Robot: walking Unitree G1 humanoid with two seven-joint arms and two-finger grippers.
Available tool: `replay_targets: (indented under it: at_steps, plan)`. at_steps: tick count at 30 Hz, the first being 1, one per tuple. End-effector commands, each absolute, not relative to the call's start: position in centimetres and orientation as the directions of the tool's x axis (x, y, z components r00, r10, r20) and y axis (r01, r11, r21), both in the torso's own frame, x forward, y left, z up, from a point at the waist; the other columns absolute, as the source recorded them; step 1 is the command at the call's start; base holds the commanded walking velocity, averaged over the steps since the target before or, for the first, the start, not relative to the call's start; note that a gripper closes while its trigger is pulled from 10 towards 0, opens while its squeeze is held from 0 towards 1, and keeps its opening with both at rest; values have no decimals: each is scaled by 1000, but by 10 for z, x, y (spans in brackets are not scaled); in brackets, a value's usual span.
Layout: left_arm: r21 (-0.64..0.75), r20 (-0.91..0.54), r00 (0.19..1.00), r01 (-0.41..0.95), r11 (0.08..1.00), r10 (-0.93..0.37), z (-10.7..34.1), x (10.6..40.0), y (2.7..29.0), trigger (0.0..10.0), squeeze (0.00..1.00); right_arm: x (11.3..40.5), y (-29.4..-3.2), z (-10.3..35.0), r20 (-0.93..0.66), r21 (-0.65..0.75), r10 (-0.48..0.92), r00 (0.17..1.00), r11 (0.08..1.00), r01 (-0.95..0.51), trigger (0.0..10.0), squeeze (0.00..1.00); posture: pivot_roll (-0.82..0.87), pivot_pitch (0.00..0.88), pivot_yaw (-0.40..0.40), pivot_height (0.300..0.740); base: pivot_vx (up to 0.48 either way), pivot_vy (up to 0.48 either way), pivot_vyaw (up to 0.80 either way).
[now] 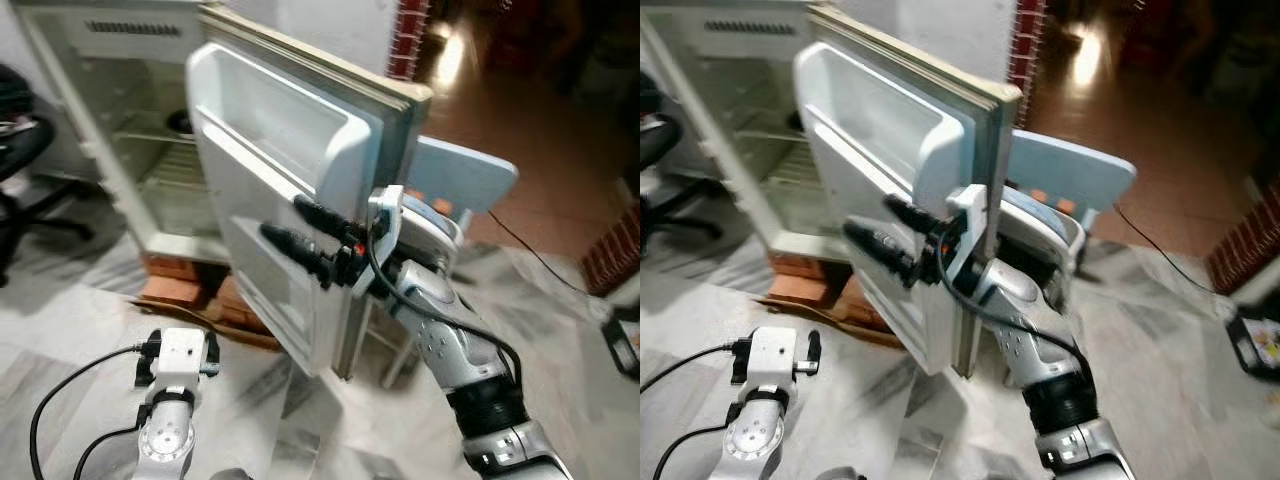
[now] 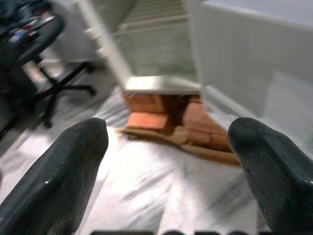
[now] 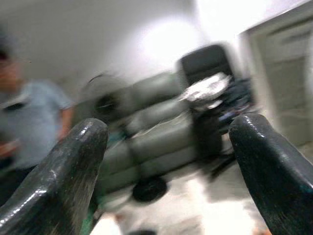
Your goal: Restocking fridge
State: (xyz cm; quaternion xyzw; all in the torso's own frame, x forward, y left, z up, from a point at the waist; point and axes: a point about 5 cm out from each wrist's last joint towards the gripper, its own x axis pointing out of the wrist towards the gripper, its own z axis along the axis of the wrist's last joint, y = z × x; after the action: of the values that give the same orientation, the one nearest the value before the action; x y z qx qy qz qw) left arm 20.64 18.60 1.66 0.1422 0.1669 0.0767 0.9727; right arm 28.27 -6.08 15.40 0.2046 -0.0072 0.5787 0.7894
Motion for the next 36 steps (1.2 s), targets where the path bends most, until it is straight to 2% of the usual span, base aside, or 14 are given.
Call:
replay_targets:
  at_steps: [1, 8, 9, 10, 11, 12, 20, 23, 24, 27, 31, 32, 33, 36]
  plan:
    - [316, -328, 926, -80, 946, 188, 14, 203, 188, 10000, 0, 275, -81, 132, 149, 334, 951, 271, 210, -919, 10000, 0, 65, 11, 6, 740, 0, 0, 0]
    - [310, -372, 913, -49, 950, 169, 8, 194, 189, 10000, 0, 261, -115, 106, -62, 279, 989, 134, 146, -949, 10000, 0, 63, 13, 8, 740, 0, 0, 0]
    - [310, -385, 908, -42, 950, 166, 6, 190, 190, 10000, 0, 259, -127, 93, -189, 236, 975, 114, 158, -959, 10000, 0, 63, 13, 8, 740, 0, 0, 0]
    - [312, -401, 901, -36, 949, 166, 3, 187, 190, 10000, 0, 271, -149, 65, -463, 97, 862, 205, 280, -955, 10000, 0, 70, 14, 1, 740, 0, 0, 0]
    - [312, -401, 901, -36, 949, 166, 3, 187, 190, 10000, 0, 271, -149, 65, -463, 97, 862, 205, 280, -955, 10000, 0, 70, 14, 1, 740, 0, 0, 0]
    - [316, -405, 899, -34, 948, 167, 2, 187, 189, 10000, 0, 284, -160, 57, -577, -8, 750, 321, 389, -921, 10000, 0, 76, 12, -1, 740, 0, 0, 0]
    - [318, -420, 892, -27, 948, 166, 1, 187, 190, 10000, 0, 314, -189, 56, -698, -265, 479, 532, 517, -814, 10000, 0, 88, 10, -1, 740, 0, 0, 0]
    - [317, -423, 891, -25, 948, 165, 1, 187, 190, 10000, 0, 323, -198, 61, -688, -324, 408, 599, 567, -758, 10000, 0, 90, 8, -2, 740, 0, 0, 0]
    - [317, -423, 891, -23, 948, 163, 1, 187, 190, 10000, 0, 333, -198, 72, -627, -349, 397, 671, 627, -697, 10000, 0, 90, 8, -2, 740, 0, 0, 0]
    - [318, -423, 892, -18, 948, 159, 1, 188, 190, 10000, 0, 343, -185, 85, -508, -279, 490, 708, 685, -673, 10000, 0, 86, 5, 1, 740, 0, 0, 0]
    - [318, -424, 892, -15, 948, 156, 1, 189, 190, 10000, 0, 347, -172, 95, -402, -217, 579, 710, 693, -688, 10000, 0, 86, 4, 2, 740, 0, 0, 0]
    - [317, -424, 893, -12, 948, 153, 1, 189, 190, 10000, 0, 348, -161, 107, -290, -155, 659, 694, 683, -714, 10000, 0, 86, 4, 3, 740, 0, 0, 0]
    - [315, -423, 894, -9, 949, 149, 1, 190, 190, 10000, 0, 347, -142, 132, -59, 8, 765, 641, 643, -766, 10000, 0, 87, 2, 5, 740, 0, 0, 0]
    - [314, -423, 894, -7, 949, 147, 1, 191, 190, 10000, 0, 347, -133, 143, 43, 89, 790, 611, 607, -790, 10000, 0, 87, 2, 5, 740, 0, 0, 0]
